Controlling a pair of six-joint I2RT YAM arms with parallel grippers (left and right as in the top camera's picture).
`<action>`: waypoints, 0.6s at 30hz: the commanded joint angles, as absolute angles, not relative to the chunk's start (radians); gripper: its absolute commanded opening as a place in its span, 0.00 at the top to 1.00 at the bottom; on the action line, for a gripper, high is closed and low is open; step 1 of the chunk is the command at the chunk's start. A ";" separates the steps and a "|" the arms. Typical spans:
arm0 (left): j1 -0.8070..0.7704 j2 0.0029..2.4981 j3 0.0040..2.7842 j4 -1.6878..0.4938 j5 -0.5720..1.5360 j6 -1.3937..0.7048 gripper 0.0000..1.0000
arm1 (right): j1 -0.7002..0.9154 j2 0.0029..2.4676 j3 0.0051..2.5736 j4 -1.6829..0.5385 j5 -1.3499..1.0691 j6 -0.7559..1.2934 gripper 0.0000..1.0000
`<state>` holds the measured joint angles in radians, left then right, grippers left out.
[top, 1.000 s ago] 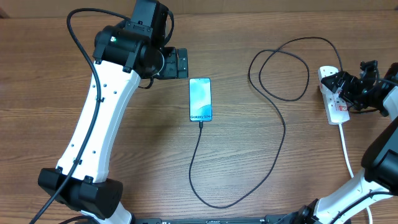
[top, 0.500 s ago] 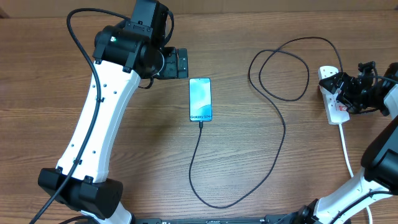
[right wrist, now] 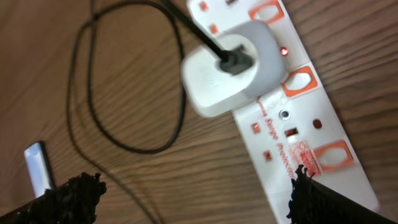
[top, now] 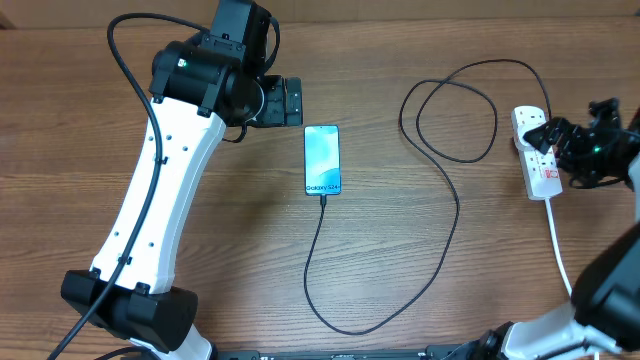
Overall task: Plug charger to phone and switch on socket
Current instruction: 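Lift the right gripper up off the power strip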
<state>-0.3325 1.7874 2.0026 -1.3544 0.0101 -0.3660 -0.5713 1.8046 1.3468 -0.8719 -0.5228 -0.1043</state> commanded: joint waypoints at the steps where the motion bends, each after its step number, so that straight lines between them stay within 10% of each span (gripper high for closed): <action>1: -0.326 1.794 2.000 -1.353 -0.004 -0.355 0.00 | -0.568 1.617 1.350 -0.912 -0.547 -0.101 0.00; 18: -0.326 1.794 2.000 -1.353 -0.004 -0.355 0.00 | -0.568 1.466 1.349 -0.956 -0.566 -0.101 0.00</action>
